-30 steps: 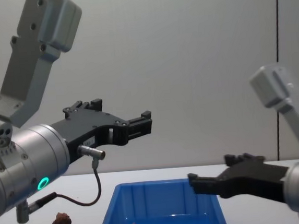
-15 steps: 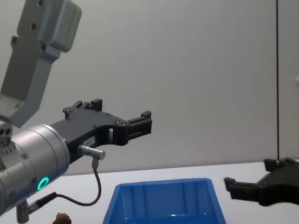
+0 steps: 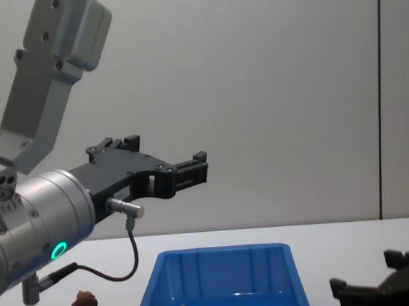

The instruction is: Pick up the two dolls from the table and place them into the box.

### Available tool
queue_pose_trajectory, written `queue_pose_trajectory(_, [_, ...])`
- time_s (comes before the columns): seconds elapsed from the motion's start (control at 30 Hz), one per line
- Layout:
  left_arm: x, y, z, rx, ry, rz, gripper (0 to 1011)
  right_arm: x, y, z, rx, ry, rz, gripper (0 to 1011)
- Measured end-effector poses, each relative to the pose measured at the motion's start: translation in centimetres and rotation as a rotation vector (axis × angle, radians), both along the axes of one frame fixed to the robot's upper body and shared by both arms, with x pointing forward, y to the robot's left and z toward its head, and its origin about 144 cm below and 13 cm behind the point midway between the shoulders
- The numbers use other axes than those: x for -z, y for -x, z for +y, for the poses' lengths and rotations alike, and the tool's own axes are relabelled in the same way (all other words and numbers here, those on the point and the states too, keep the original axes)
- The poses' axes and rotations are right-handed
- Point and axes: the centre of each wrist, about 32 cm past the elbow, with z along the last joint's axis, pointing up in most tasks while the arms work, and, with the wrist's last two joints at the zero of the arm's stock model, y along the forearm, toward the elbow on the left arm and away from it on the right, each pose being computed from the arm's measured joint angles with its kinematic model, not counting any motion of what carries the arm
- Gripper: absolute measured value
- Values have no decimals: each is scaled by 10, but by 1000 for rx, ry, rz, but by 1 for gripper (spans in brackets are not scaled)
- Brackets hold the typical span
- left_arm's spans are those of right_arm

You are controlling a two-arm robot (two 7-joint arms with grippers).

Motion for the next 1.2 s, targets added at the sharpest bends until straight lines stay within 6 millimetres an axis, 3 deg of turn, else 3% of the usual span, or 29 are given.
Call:
queue_pose_trajectory(0.6, [0,0,0,0,0,0,1001,27,-3,-8,-28,15,58,998])
queue_pose_trajectory(1.2, [0,0,0,0,0,0,1001,42,-14,-7,-30,11,84,534])
